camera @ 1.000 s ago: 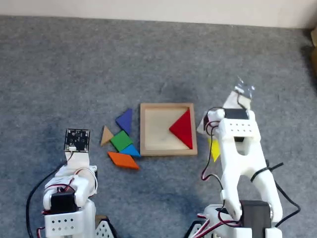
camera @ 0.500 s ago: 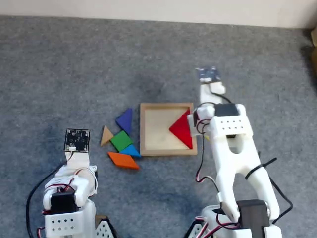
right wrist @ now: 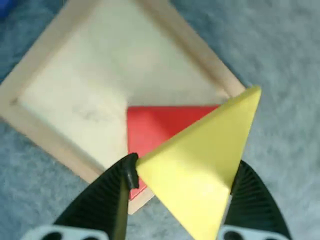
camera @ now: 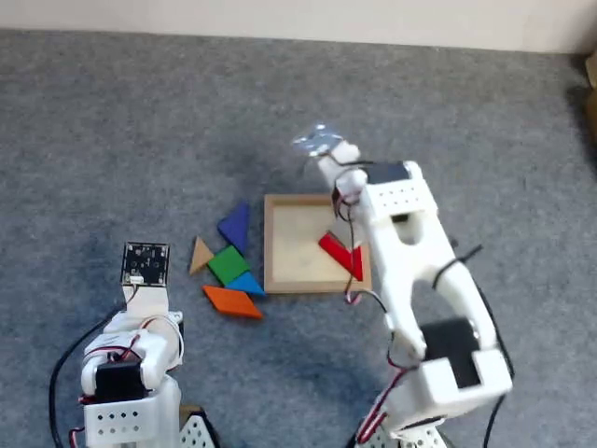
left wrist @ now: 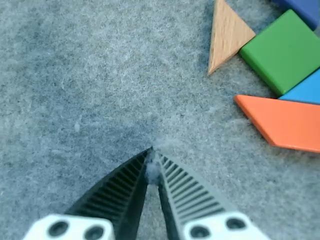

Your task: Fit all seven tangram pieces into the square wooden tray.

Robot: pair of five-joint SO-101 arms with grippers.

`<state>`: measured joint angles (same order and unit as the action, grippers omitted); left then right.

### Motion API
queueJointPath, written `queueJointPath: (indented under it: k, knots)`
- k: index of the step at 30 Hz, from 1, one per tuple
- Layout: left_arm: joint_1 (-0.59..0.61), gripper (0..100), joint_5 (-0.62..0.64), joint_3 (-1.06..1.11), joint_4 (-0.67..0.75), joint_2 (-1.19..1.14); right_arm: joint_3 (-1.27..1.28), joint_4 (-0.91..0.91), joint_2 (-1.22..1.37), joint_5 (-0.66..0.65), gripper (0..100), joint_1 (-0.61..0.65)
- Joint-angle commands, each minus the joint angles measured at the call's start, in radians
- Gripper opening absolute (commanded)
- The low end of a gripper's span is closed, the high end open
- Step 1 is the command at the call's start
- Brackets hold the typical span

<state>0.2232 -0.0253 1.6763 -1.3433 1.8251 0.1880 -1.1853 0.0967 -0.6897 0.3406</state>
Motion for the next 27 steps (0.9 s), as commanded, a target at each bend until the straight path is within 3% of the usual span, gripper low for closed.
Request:
queueJointPath:
  k: [1,12,20,27]
  knots:
    - [-0.015,0,-0.005,0.019,0.000,0.012,-0.182,-0.074,0.042,-0.114,17.4,0.044]
    - [-0.015,0,-0.005,0.019,0.000,0.012,-0.360,-0.182,0.240,-0.322,17.6,0.139]
    - [-0.015,0,-0.005,0.019,0.000,0.012,-0.455,-0.185,0.348,-0.338,17.9,0.145]
    - [-0.015,0,-0.005,0.019,0.000,0.012,-0.499,-0.186,0.387,-0.338,33.4,0.173]
